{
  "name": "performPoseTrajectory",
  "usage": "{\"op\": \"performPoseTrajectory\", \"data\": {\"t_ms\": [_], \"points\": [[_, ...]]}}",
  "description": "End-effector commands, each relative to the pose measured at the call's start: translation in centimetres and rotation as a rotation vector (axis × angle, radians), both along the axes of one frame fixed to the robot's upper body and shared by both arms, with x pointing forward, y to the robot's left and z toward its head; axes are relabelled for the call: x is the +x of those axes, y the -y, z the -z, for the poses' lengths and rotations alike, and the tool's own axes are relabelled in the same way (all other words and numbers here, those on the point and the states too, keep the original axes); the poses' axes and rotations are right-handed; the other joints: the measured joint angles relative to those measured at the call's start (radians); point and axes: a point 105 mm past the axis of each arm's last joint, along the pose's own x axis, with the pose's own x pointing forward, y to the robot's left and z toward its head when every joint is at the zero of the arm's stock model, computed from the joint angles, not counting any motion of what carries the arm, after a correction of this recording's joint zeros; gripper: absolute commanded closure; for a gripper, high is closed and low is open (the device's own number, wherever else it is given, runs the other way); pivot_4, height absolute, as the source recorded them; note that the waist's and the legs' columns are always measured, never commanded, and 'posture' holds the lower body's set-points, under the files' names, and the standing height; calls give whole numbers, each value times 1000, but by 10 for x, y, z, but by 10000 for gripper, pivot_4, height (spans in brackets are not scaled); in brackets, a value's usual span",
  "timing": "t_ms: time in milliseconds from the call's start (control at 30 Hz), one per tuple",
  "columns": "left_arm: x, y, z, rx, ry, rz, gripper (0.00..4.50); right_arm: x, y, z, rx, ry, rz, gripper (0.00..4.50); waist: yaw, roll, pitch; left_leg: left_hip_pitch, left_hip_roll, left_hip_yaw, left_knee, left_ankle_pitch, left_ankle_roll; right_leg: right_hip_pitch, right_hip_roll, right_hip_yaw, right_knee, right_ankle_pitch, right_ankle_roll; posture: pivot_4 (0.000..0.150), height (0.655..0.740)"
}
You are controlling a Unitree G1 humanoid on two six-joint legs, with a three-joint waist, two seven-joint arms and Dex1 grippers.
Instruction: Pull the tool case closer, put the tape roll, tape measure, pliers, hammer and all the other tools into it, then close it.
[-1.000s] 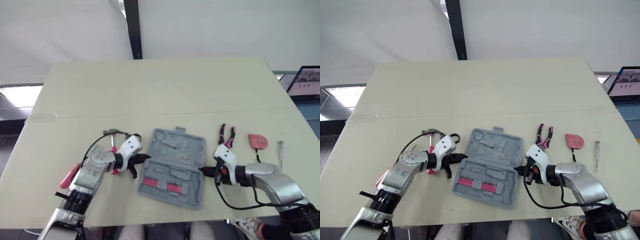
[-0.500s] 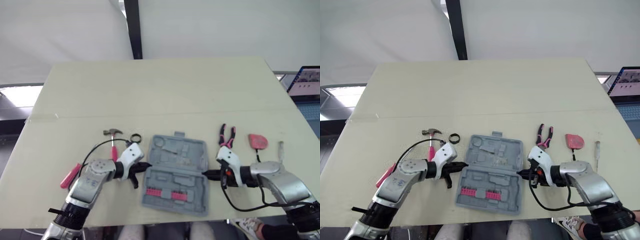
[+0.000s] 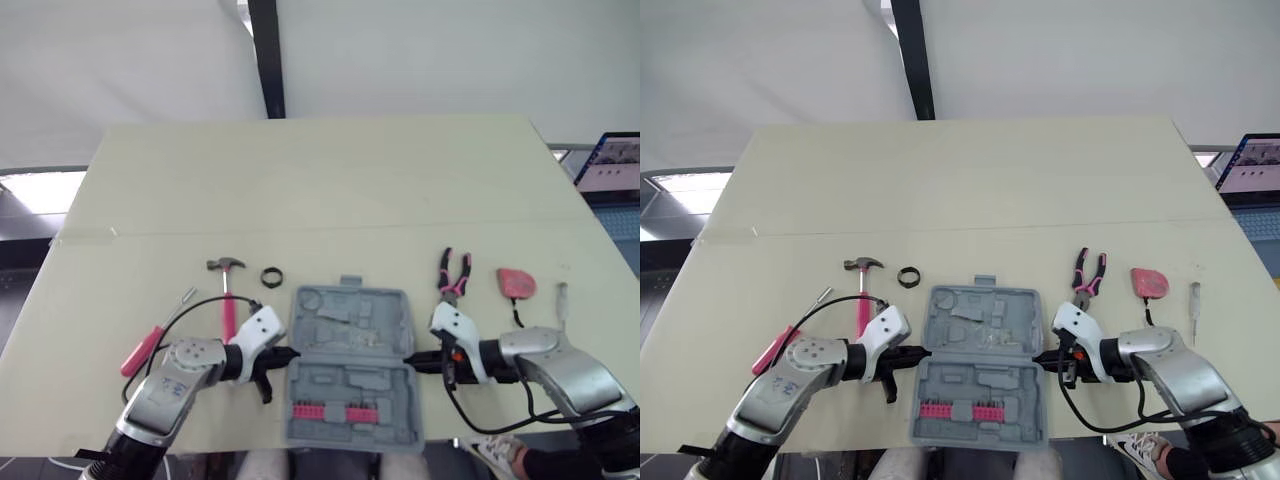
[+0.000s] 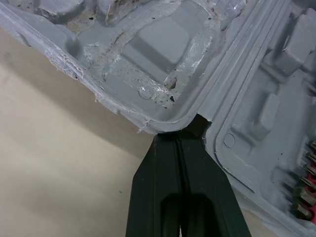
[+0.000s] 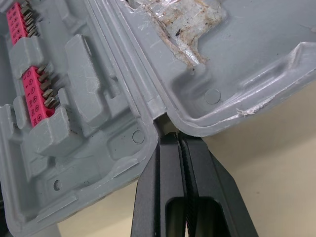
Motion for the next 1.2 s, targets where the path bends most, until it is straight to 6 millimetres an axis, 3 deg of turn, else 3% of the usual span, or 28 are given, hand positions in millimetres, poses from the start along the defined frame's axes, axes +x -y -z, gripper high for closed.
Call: {"op": "performPoseTrajectory", "data": {"t_ms": [33,433,867,1200], "points": [[-10,20,-13,-72,19,68,45000,-7,-16,-9,47,12,-83,44114,1,0,0,0,0,0,0,0,0,0,0,0,0,0,0,1500,7400],[-23,27,-11,-91,-24,73,45000,-15,-15,-6,40,-18,-93,44114,1,0,0,0,0,0,0,0,0,0,0,0,0,0,0,1500,7400],[-39,19,-8,-85,-72,49,45000,-26,-18,-5,44,-47,-108,44114,1,0,0,0,0,0,0,0,0,0,0,0,-1,0,0,1500,7400],[-36,15,-7,-93,-86,16,45000,-26,-18,-4,42,-49,-103,44114,1,0,0,0,0,0,0,0,0,1,0,0,-1,0,0,1500,7400]]}}
